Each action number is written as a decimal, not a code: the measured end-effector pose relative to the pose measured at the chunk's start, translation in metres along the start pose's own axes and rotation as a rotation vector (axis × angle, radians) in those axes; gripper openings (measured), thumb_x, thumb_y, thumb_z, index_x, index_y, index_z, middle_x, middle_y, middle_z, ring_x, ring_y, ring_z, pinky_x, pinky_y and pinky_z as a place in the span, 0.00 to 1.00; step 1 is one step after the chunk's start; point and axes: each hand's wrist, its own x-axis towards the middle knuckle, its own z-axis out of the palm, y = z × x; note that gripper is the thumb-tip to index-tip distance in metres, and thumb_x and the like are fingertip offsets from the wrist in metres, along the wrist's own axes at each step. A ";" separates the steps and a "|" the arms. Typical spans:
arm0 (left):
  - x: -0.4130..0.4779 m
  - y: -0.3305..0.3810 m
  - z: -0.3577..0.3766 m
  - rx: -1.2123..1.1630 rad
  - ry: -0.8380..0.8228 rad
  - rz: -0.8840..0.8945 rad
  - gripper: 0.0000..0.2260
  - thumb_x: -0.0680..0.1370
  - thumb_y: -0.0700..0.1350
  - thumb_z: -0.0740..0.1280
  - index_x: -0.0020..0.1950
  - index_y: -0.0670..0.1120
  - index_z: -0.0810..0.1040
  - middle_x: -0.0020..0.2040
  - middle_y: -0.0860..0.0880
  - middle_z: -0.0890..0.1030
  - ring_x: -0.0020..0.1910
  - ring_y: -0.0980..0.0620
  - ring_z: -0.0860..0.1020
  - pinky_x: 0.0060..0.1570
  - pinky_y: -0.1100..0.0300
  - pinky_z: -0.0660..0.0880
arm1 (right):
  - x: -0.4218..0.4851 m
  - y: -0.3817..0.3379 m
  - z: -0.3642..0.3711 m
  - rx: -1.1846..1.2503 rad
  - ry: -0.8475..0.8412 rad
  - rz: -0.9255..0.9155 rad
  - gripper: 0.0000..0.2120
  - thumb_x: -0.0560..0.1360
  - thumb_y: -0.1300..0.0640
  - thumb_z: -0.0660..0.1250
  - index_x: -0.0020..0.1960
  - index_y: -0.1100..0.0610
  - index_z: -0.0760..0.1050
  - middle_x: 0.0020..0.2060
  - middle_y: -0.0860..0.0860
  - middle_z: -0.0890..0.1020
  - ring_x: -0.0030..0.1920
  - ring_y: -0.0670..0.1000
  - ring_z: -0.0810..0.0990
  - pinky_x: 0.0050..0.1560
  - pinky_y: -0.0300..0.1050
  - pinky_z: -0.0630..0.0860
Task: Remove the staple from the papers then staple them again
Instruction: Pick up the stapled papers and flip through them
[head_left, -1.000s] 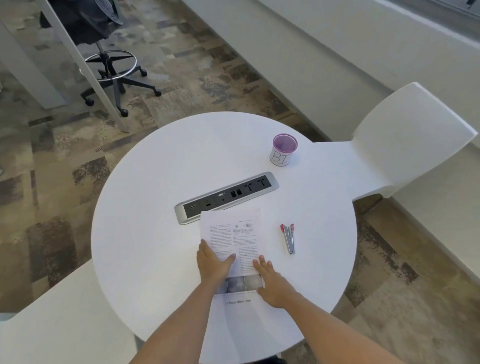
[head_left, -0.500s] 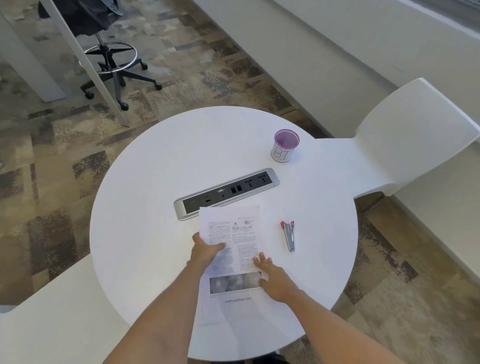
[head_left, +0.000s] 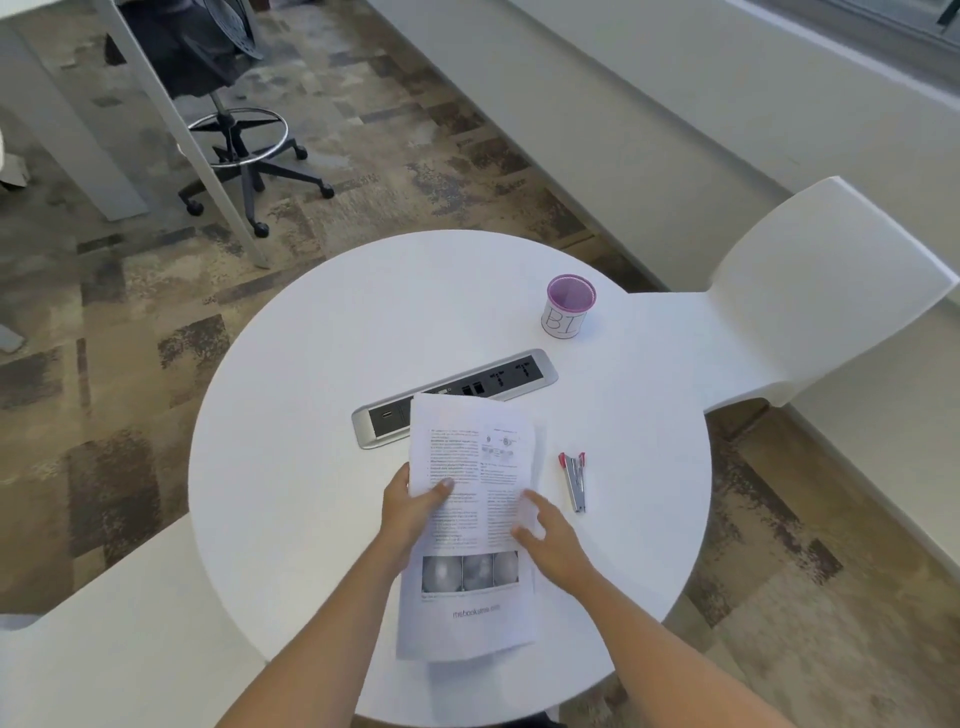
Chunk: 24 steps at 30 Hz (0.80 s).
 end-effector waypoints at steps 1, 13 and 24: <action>-0.004 0.006 -0.003 -0.041 -0.024 0.011 0.17 0.73 0.40 0.76 0.61 0.44 0.77 0.55 0.47 0.84 0.53 0.46 0.83 0.49 0.54 0.80 | -0.001 -0.009 -0.003 0.112 0.048 0.016 0.32 0.78 0.52 0.67 0.77 0.54 0.57 0.75 0.50 0.63 0.74 0.52 0.63 0.73 0.48 0.62; -0.034 0.057 -0.020 -0.097 0.035 0.169 0.20 0.74 0.42 0.75 0.63 0.46 0.75 0.61 0.46 0.82 0.56 0.47 0.81 0.50 0.58 0.78 | -0.013 -0.093 -0.045 0.595 0.130 -0.062 0.08 0.77 0.52 0.68 0.52 0.56 0.81 0.46 0.53 0.87 0.47 0.54 0.86 0.43 0.45 0.81; -0.086 0.095 0.038 -0.005 -0.251 0.317 0.26 0.79 0.50 0.68 0.76 0.54 0.65 0.69 0.55 0.73 0.69 0.58 0.70 0.63 0.62 0.68 | -0.043 -0.122 -0.018 0.334 0.292 -0.378 0.06 0.77 0.55 0.69 0.49 0.49 0.85 0.40 0.46 0.87 0.40 0.48 0.86 0.40 0.42 0.81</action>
